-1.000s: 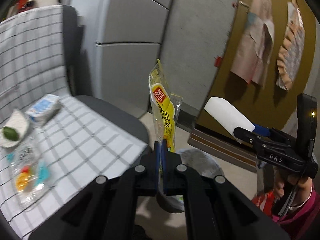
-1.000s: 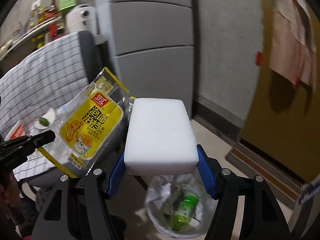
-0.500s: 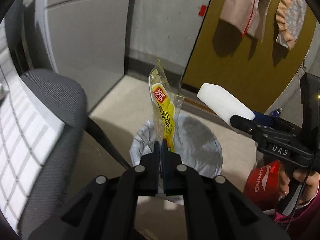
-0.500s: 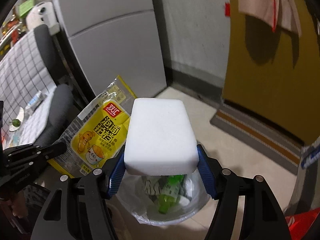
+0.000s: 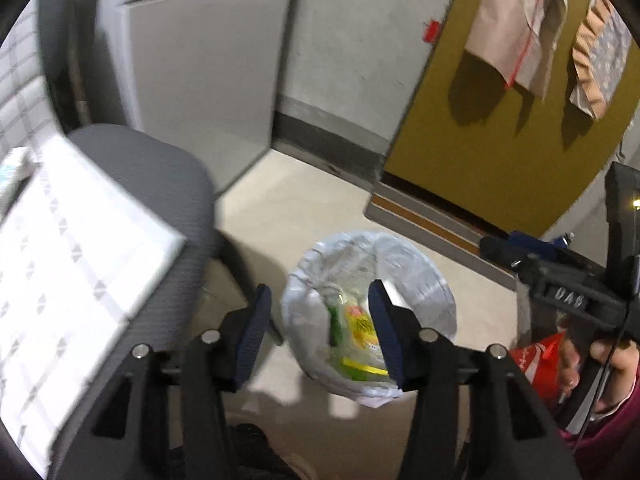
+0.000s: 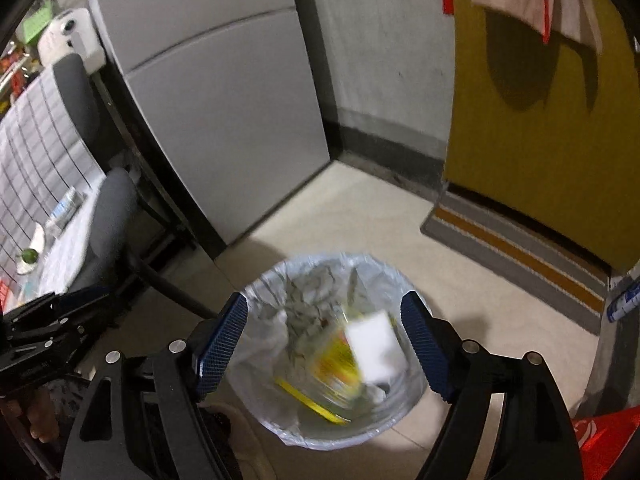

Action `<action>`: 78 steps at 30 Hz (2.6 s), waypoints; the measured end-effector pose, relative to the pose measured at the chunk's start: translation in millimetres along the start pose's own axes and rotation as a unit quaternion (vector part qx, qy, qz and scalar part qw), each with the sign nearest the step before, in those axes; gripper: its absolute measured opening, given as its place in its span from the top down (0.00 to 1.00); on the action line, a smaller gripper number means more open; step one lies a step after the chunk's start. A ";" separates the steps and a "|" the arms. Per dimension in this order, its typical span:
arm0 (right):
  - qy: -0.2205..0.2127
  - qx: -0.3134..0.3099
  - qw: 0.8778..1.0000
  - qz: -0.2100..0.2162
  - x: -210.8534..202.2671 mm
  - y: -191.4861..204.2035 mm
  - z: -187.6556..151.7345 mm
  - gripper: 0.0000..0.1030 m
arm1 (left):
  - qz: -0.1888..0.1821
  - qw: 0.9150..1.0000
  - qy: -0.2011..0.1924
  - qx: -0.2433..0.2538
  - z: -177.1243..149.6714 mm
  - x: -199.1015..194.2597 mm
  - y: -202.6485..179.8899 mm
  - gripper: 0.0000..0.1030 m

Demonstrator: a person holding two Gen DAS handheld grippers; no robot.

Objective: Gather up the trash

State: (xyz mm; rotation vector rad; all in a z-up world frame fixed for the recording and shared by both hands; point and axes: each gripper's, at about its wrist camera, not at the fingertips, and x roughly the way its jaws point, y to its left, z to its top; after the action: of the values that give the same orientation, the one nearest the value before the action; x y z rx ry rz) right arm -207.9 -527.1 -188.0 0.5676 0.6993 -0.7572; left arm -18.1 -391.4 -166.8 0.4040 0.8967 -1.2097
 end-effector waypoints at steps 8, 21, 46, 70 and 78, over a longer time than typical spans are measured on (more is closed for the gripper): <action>-0.060 -0.056 0.995 0.064 -45.2 69.1 25.0 0.23 | 0.075 0.995 -0.056 -0.046 -26.2 -85.6 52.8 0.52; -0.055 -0.240 0.946 0.213 -65.1 268.3 12.2 0.16 | 0.232 0.946 -0.107 -0.199 -117.5 -216.0 184.2 0.43; 0.103 -0.442 0.861 0.229 53.7 469.6 -60.0 0.11 | 0.260 0.911 -0.112 -0.299 -153.5 -233.8 274.4 0.43; 0.033 -0.398 0.874 0.278 -12.2 442.4 -32.1 1.00 | 0.266 0.907 -0.123 -0.304 -162.0 -249.1 249.6 0.43; 0.085 -0.432 0.861 0.256 10.1 438.0 -41.7 0.14 | 0.258 0.910 -0.126 -0.299 -157.0 -244.9 246.4 0.43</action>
State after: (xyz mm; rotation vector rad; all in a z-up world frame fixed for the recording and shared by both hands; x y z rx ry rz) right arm 120.1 -239.4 -130.2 -0.0295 0.9141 0.1463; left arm 131.2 -44.1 -117.4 -0.0239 0.8181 -0.4466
